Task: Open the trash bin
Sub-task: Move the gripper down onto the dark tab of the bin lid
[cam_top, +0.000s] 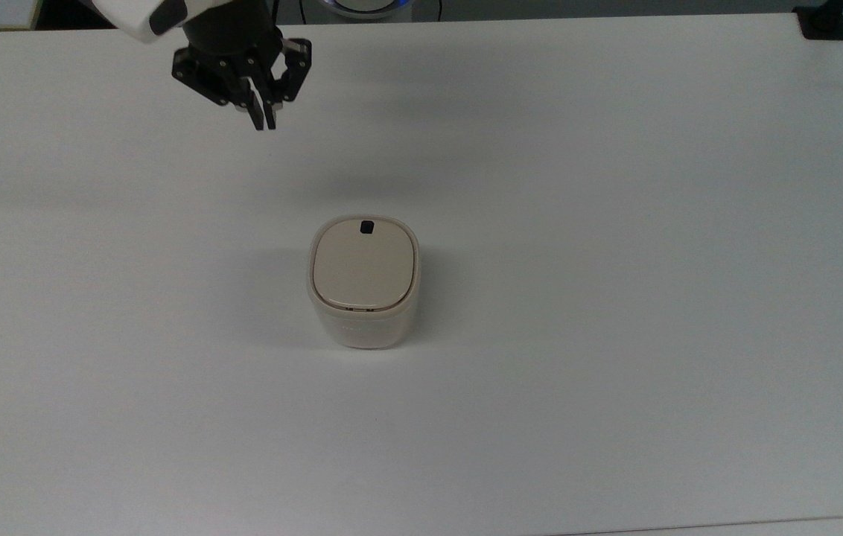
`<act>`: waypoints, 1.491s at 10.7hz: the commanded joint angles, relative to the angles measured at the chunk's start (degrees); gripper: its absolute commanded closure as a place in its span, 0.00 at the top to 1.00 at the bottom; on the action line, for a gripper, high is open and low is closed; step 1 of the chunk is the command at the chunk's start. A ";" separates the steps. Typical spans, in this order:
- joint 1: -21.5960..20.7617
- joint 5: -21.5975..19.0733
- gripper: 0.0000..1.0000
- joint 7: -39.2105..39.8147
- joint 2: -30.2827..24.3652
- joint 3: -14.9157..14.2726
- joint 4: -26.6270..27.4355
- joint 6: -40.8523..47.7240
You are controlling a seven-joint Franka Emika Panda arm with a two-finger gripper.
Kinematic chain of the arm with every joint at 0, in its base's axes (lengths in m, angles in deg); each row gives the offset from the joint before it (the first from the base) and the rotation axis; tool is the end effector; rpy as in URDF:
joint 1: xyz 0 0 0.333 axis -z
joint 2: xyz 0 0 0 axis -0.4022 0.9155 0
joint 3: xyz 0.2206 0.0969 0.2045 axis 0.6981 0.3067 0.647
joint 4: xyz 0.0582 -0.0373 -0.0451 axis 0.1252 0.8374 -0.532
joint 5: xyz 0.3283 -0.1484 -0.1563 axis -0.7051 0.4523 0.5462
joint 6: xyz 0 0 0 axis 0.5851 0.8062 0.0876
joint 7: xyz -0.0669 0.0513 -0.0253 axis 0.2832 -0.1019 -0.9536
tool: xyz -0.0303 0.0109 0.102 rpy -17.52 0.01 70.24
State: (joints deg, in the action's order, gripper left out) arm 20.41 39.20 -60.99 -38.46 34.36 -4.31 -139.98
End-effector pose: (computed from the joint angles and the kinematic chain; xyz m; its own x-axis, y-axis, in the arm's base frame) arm 0.6247 -0.0525 0.5625 0.9941 0.0815 0.0712 0.0858 -0.9944 -0.0609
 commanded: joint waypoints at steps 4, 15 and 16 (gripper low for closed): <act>-4.24 -1.77 0.05 0.16 7.22 0.39 0.19 -9.65; -8.91 -0.89 0.04 -2.48 12.86 0.31 0.71 -17.92; -9.09 -0.80 0.04 -2.48 13.55 0.31 0.71 -17.83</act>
State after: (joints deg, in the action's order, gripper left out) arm 12.70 38.46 -62.81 -25.54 35.29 -4.39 -156.88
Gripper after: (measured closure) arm 0.956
